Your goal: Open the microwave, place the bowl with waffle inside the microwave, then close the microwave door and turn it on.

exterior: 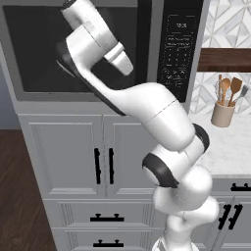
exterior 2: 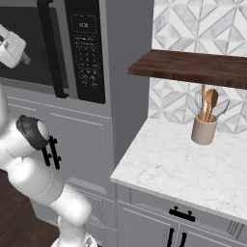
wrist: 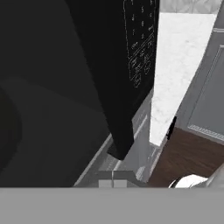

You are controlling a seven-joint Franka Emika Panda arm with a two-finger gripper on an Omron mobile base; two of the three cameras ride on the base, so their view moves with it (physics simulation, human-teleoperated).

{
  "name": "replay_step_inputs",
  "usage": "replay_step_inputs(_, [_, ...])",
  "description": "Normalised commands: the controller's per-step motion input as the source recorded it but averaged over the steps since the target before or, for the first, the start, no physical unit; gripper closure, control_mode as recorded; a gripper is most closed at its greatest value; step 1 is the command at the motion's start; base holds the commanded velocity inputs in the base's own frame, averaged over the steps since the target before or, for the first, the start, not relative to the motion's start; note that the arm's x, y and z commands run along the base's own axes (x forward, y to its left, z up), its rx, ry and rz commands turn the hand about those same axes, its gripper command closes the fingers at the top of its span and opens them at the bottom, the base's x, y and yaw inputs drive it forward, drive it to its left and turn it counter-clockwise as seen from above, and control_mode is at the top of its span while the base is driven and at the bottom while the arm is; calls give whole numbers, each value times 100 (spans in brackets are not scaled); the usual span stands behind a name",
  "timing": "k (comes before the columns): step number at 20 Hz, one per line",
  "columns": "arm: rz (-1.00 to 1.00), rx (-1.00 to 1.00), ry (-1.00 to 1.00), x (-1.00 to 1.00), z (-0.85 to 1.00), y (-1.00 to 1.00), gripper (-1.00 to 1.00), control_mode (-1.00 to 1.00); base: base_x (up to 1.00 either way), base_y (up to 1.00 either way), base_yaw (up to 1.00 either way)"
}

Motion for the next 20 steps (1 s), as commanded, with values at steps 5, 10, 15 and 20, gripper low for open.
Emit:
replay_step_inputs(5, [45, -51, -7, -92, -100, 59, 100, -100, 0, 0, 0])
replay_step_inputs(10, [44, -28, -14, -100, -100, -23, 100, -100, 0, 0, 0])
replay_step_inputs(15, [39, 3, -29, -100, -95, -100, 100, -100, 0, 0, 0])
replay_step_inputs(20, [32, 22, -40, -100, -25, -100, 100, -100, 0, 0, 0])
